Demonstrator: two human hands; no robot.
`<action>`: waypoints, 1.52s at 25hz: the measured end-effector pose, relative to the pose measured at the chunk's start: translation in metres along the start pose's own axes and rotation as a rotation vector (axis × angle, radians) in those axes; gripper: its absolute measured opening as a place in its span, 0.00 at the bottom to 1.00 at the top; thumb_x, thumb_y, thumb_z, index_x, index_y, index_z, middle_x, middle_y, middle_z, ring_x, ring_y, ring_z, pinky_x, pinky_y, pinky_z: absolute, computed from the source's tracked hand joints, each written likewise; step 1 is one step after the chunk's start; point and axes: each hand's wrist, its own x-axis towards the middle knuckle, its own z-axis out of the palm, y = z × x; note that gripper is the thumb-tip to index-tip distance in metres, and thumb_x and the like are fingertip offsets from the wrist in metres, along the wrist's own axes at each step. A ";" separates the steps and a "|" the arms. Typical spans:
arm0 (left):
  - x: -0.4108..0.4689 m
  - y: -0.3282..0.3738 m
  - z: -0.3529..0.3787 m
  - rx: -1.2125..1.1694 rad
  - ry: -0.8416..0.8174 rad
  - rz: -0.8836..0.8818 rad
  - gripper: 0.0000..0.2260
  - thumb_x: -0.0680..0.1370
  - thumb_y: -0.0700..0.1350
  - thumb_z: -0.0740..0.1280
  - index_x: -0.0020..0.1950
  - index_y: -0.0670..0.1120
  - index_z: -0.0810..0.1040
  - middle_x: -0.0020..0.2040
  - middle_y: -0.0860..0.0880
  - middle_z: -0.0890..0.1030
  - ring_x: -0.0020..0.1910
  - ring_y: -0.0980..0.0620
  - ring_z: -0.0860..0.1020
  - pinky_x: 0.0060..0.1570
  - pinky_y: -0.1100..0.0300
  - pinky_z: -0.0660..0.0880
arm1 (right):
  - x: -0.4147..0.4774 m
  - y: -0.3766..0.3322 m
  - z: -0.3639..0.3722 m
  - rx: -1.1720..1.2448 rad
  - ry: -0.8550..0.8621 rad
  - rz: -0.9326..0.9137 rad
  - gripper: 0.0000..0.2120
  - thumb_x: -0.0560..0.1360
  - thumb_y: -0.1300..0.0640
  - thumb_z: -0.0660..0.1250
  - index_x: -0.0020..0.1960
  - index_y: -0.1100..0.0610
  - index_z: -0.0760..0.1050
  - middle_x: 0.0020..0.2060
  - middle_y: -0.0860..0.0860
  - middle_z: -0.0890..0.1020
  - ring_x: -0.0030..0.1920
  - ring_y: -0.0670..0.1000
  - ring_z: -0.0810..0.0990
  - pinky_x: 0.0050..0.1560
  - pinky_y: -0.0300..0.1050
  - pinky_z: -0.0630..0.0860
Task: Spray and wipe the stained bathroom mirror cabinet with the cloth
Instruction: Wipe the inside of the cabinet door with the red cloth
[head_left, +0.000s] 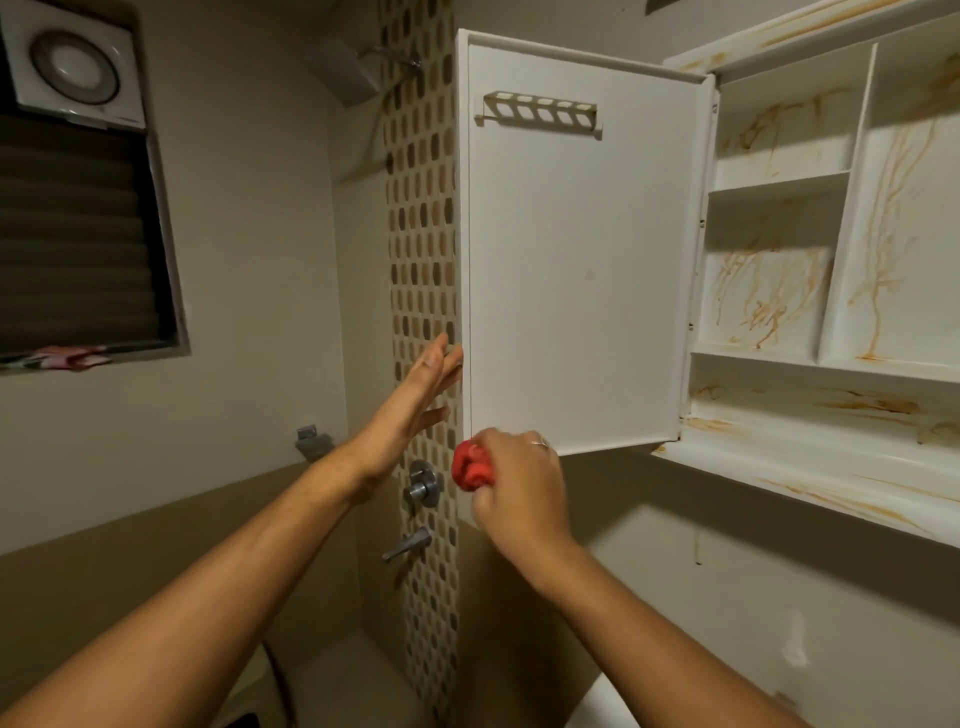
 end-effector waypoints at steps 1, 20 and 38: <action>0.000 0.000 0.000 -0.003 -0.002 -0.003 0.38 0.77 0.69 0.47 0.84 0.56 0.48 0.82 0.59 0.60 0.78 0.63 0.62 0.80 0.49 0.57 | -0.002 0.001 0.003 -0.189 -0.015 -0.172 0.16 0.73 0.56 0.75 0.59 0.49 0.77 0.49 0.49 0.83 0.51 0.51 0.78 0.54 0.49 0.77; -0.003 -0.006 0.009 0.008 0.009 0.034 0.56 0.60 0.87 0.54 0.83 0.64 0.47 0.84 0.58 0.53 0.82 0.54 0.57 0.80 0.37 0.54 | 0.008 0.079 -0.036 -0.343 -0.073 -0.157 0.23 0.69 0.59 0.72 0.64 0.50 0.78 0.55 0.53 0.82 0.57 0.57 0.78 0.59 0.48 0.71; -0.003 -0.025 0.016 -0.017 0.075 0.134 0.41 0.72 0.80 0.53 0.82 0.65 0.52 0.79 0.68 0.62 0.77 0.66 0.62 0.79 0.45 0.56 | 0.045 0.151 -0.083 -0.655 -0.065 0.286 0.11 0.76 0.55 0.67 0.57 0.52 0.71 0.44 0.51 0.82 0.51 0.57 0.77 0.48 0.52 0.68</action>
